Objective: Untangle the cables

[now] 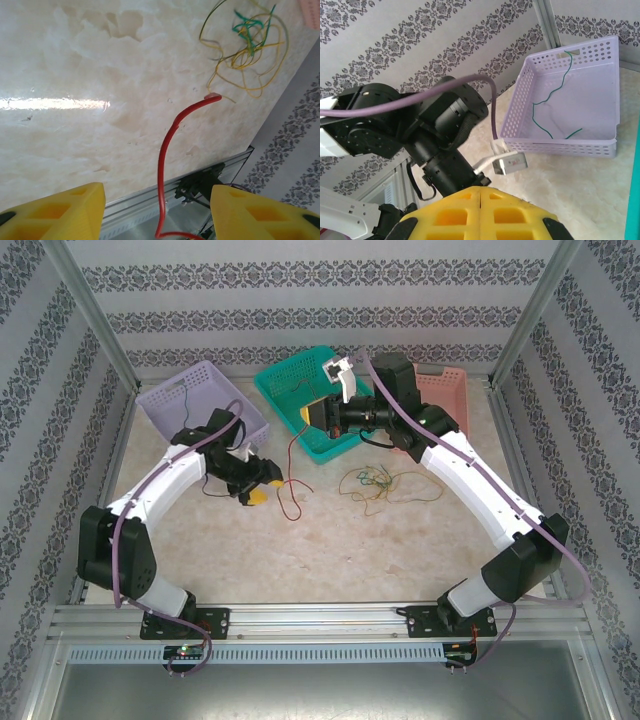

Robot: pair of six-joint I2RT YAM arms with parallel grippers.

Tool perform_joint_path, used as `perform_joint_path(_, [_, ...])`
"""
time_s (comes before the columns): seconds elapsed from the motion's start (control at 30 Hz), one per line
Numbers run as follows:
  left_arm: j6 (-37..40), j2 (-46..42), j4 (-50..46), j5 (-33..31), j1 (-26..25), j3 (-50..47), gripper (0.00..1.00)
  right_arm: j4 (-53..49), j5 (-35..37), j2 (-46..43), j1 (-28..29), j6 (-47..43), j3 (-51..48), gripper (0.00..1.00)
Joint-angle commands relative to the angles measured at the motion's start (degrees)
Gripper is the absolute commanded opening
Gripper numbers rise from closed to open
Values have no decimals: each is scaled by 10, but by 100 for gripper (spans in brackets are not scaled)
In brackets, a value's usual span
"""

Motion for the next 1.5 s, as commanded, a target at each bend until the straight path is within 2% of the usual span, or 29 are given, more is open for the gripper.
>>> perform_joint_path(0.0, [-9, 10, 11, 10, -24, -9, 58, 23, -15, -9, -3, 1, 3, 0])
perform_joint_path(0.1, [-35, 13, 41, 8, -36, -22, 55, 27, -13, -13, -3, 5, -1, 0])
perform_joint_path(0.17, [-50, 17, 54, 4, -40, -29, 45, 30, -12, -18, -3, 9, -2, 0])
perform_joint_path(0.3, [-65, 9, 36, -63, -33, -18, 6, 25, -3, -36, -3, 10, -17, 0])
perform_joint_path(0.33, [-78, 1, 32, -85, -23, -14, 0, 20, 7, -50, -3, 8, -29, 0])
perform_joint_path(0.4, [-110, -25, 41, -117, 4, -18, 0, 18, 45, -85, -4, 12, -70, 0])
perform_joint_path(0.5, [-179, -70, 87, -146, 50, -25, 0, 41, 143, -167, -5, 59, -180, 0])
perform_joint_path(0.6, [-230, -96, 135, -180, 74, -9, 0, 70, 265, -274, -4, 148, -315, 0])
perform_joint_path(0.73, [-258, -95, 207, -188, 84, 21, 0, 69, 401, -401, 16, 310, -465, 0])
perform_joint_path(0.87, [-285, -97, 277, -198, 99, 27, 0, 33, 460, -481, 45, 447, -559, 0])
perform_joint_path(0.97, [-308, -88, 338, -191, 109, 28, 0, 19, 443, -508, 47, 493, -600, 0])
perform_joint_path(1.07, [-328, -46, 401, -144, 104, 47, 0, 21, 423, -495, 49, 479, -591, 0])
perform_joint_path(1.2, [-337, 18, 449, -101, 89, 87, 0, 18, 423, -438, 40, 411, -521, 0])
perform_joint_path(1.47, [-313, 176, 455, -104, 54, 241, 0, 14, 335, -212, -70, 275, -289, 0])
